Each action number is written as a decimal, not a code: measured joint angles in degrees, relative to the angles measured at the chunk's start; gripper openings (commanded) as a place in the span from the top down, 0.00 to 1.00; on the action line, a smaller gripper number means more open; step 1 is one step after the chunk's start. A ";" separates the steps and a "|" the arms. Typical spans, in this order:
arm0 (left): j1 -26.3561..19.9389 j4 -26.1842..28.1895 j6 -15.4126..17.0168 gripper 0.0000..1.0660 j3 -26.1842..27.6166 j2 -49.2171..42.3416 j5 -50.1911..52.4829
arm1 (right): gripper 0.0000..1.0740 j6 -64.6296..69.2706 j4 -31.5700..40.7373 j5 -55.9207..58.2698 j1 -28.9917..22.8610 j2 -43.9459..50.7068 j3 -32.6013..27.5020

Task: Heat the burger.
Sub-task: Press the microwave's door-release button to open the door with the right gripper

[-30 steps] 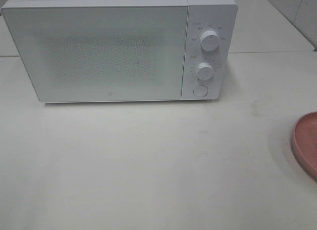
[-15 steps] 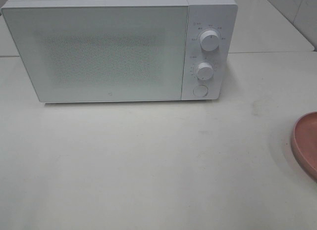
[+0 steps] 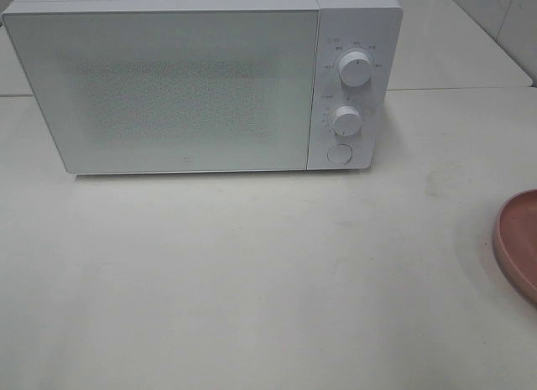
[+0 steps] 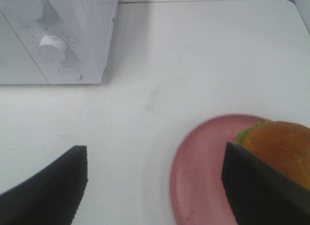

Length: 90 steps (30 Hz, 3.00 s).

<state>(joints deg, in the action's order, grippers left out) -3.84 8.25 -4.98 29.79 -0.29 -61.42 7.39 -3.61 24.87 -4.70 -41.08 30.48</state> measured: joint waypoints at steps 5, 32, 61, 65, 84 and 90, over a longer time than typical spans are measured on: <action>0.00 0.00 0.00 0.08 0.00 0.00 0.00 | 0.30 0.00 0.06 -7.91 0.00 -5.39 0.00; 0.00 0.00 0.00 0.08 0.00 0.00 0.00 | 0.30 -14.55 17.93 -64.40 -11.06 -29.16 -9.57; 0.00 0.00 0.00 0.08 0.00 0.00 0.00 | 0.30 -25.55 54.32 -94.08 -45.84 -54.66 -9.85; 0.00 0.00 0.00 0.08 0.00 0.00 0.00 | 0.30 -25.44 56.26 -94.08 -47.50 -56.78 -9.85; 0.00 0.00 0.00 0.08 0.00 0.00 0.00 | 0.49 15.07 57.12 -94.14 -47.96 -57.41 -9.85; 0.00 0.00 0.00 0.08 0.00 0.00 0.00 | 0.67 40.68 57.12 -93.97 -47.96 -57.41 -9.85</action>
<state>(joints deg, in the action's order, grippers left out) -3.84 8.25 -4.98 29.79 -0.29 -61.42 48.07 53.51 -69.10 -52.65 -98.49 20.63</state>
